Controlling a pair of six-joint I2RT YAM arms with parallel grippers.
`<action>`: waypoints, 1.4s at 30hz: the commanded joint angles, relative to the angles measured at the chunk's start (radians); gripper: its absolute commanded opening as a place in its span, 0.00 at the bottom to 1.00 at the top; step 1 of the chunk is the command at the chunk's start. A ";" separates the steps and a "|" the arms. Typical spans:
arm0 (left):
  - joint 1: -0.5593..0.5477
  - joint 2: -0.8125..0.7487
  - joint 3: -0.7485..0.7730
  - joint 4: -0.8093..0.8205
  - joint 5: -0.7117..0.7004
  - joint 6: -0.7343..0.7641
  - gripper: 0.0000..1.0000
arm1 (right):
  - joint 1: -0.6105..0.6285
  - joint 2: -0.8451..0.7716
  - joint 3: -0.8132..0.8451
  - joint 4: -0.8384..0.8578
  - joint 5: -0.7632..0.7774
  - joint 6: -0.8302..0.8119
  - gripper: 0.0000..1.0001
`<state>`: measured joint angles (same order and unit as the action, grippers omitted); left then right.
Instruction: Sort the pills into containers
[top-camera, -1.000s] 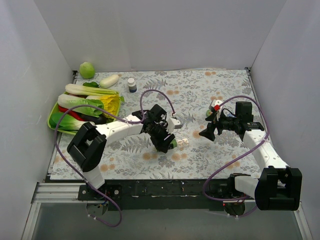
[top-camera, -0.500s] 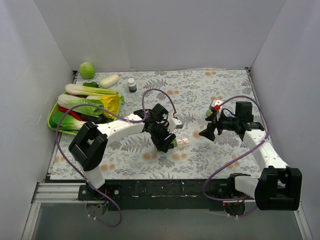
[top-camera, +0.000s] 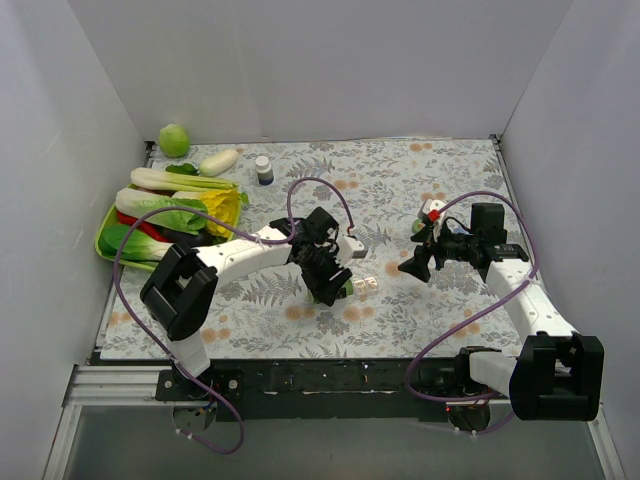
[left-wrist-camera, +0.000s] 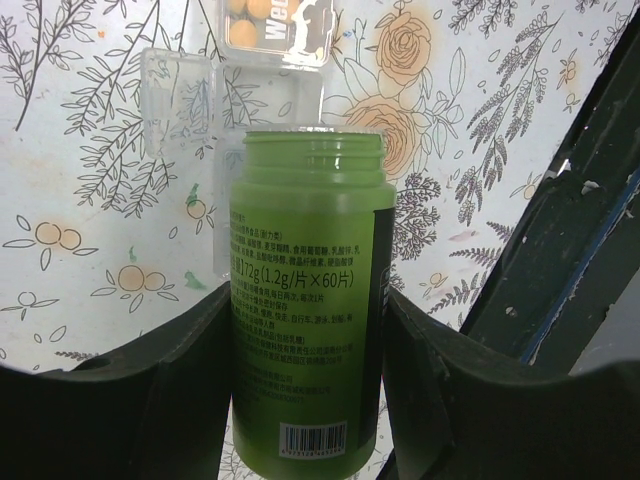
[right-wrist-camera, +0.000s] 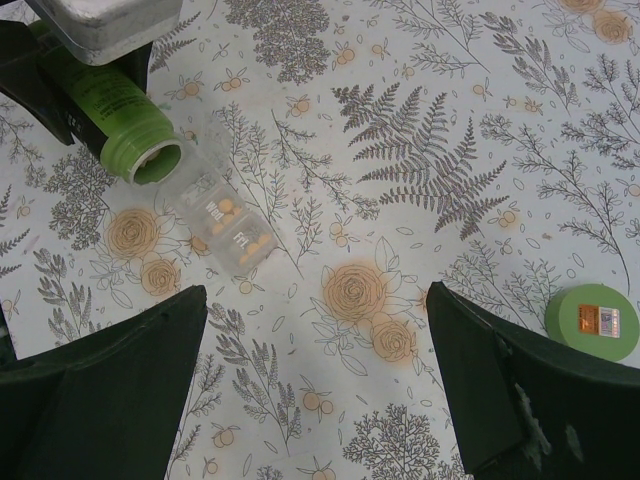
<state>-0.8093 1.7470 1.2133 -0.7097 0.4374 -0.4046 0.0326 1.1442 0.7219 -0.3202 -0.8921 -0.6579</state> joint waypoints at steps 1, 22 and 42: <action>-0.010 0.005 0.052 -0.017 -0.012 0.004 0.00 | -0.008 0.000 0.025 -0.010 -0.013 -0.008 0.98; -0.028 0.025 0.095 -0.056 -0.055 -0.037 0.00 | -0.010 0.005 0.024 -0.011 -0.008 -0.009 0.98; -0.041 0.037 0.132 -0.097 -0.092 -0.056 0.00 | -0.010 0.009 0.025 -0.011 -0.004 -0.008 0.98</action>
<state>-0.8417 1.7943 1.3037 -0.7952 0.3511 -0.4511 0.0261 1.1488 0.7219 -0.3214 -0.8913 -0.6582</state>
